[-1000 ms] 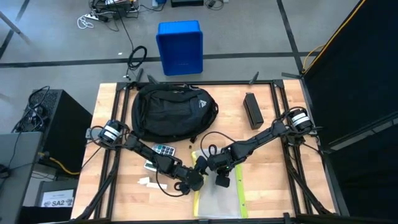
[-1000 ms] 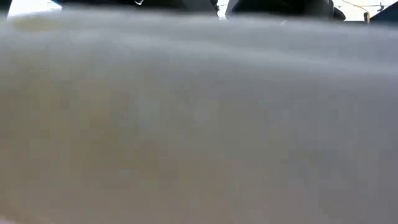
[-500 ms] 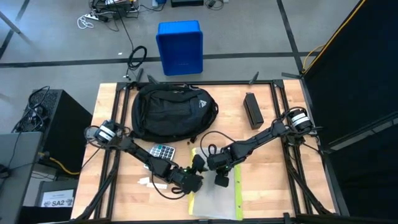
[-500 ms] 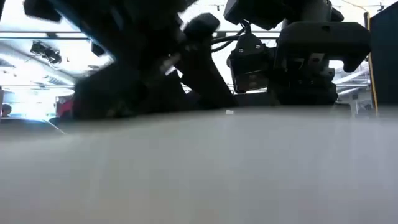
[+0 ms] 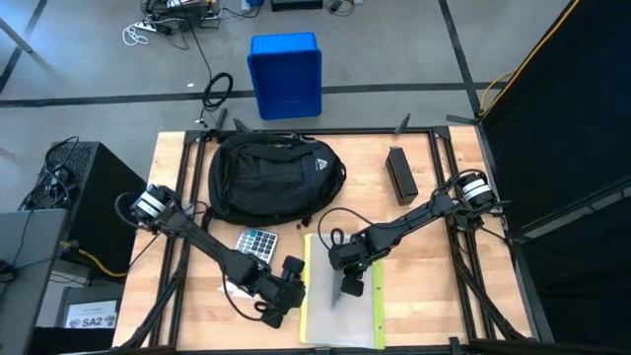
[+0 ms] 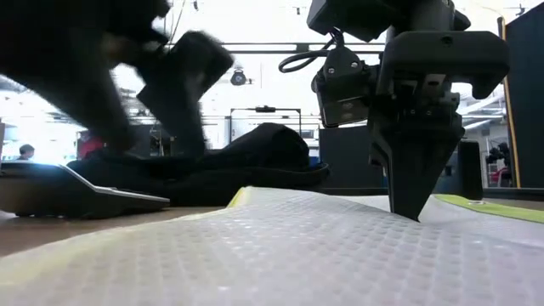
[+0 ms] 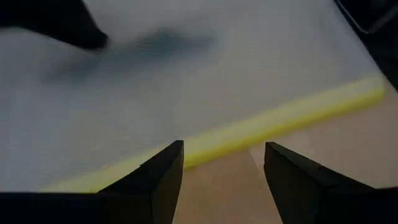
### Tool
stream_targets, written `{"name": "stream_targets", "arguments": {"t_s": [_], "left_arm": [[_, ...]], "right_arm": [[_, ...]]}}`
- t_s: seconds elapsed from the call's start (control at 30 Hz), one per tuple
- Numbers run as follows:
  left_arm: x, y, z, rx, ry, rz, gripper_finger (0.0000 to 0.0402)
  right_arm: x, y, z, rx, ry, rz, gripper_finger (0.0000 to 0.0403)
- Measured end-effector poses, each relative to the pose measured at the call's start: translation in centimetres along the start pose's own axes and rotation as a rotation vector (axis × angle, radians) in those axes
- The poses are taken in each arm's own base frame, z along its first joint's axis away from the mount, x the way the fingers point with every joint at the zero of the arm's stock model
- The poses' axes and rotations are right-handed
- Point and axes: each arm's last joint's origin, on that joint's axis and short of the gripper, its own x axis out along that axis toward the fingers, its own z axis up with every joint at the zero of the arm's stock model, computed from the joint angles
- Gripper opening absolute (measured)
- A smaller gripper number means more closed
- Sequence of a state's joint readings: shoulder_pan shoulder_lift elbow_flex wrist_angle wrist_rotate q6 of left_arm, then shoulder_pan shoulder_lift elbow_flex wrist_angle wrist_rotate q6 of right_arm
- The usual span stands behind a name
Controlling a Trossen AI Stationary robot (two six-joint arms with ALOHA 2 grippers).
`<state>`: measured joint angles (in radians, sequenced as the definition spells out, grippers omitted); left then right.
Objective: Unpack backpack
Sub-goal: Remove the bottom black pen from the yellow zip bag
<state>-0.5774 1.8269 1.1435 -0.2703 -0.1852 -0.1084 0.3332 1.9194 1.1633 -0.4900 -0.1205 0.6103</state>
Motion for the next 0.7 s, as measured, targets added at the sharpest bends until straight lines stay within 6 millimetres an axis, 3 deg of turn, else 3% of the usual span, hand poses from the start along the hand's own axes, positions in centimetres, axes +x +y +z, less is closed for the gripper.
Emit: {"name": "stream_targets", "arguments": {"t_s": [0.23, 0.7], "left_arm": [[1.2, -0.1, -1.1, -0.039, 0.09, -0.039, 0.0192], [2.9, 0.5, -0.9, -0.051, 0.059, -0.143, 0.0192]], "right_arm": [[0.0, 0.0, 0.0, 0.0, 0.0, 0.0, 0.0], [0.0, 0.0, 0.0, -0.002, -0.011, 0.002, 0.0]]}}
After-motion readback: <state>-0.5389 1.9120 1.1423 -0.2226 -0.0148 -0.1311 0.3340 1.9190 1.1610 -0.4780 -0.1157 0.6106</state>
